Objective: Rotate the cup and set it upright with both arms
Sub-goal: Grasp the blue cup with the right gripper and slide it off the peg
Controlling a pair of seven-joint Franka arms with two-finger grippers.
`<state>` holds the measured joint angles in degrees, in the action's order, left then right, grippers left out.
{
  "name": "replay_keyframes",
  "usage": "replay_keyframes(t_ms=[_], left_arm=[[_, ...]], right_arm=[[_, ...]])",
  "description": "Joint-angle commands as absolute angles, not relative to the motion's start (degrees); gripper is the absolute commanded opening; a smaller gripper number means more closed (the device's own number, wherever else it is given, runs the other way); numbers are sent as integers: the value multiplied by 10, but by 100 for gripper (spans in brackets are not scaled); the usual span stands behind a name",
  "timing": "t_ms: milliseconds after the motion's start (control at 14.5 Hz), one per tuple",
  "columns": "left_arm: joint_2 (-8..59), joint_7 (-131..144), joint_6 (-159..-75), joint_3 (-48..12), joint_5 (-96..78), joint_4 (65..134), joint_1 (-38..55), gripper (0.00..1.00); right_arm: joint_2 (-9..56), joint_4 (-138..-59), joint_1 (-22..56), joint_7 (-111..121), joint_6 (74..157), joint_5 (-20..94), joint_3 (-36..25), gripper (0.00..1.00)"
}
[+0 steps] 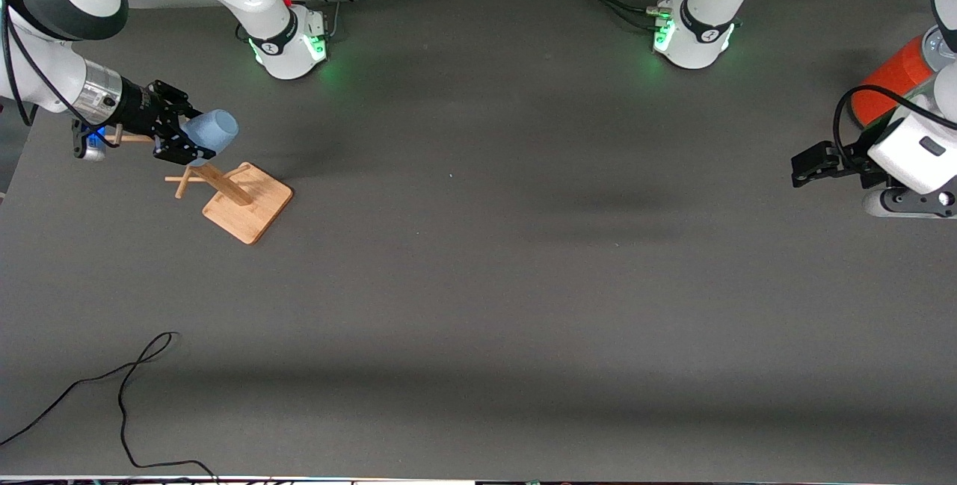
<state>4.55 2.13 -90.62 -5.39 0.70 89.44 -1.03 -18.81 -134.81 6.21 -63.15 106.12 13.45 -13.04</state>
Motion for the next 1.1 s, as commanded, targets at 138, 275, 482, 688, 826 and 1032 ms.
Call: replay_keyframes(t_ms=[138, 275, 482, 688, 826, 1032], left_arm=[[40, 14, -911, -56, 11, 900, -13, 100], [40, 14, -911, -56, 12, 900, -13, 100], [40, 14, -911, -56, 12, 900, -13, 100], [40, 14, -911, -56, 11, 900, -13, 100], [40, 14, -911, -56, 12, 900, -13, 100], [40, 14, -911, -56, 12, 900, -13, 100]], right_arm=[[-192, -1327, 62, -629, 1033, 144, -131, 55], [-193, -1303, 63, -650, 1004, 160, -129, 55], [-195, -1267, 69, -683, 980, 189, -121, 55], [-207, -1250, 70, -717, 978, 246, -90, 55], [-208, -1232, 70, -756, 990, 292, -52, 55], [-200, -1226, 70, -847, 1078, 321, 53, 56]])
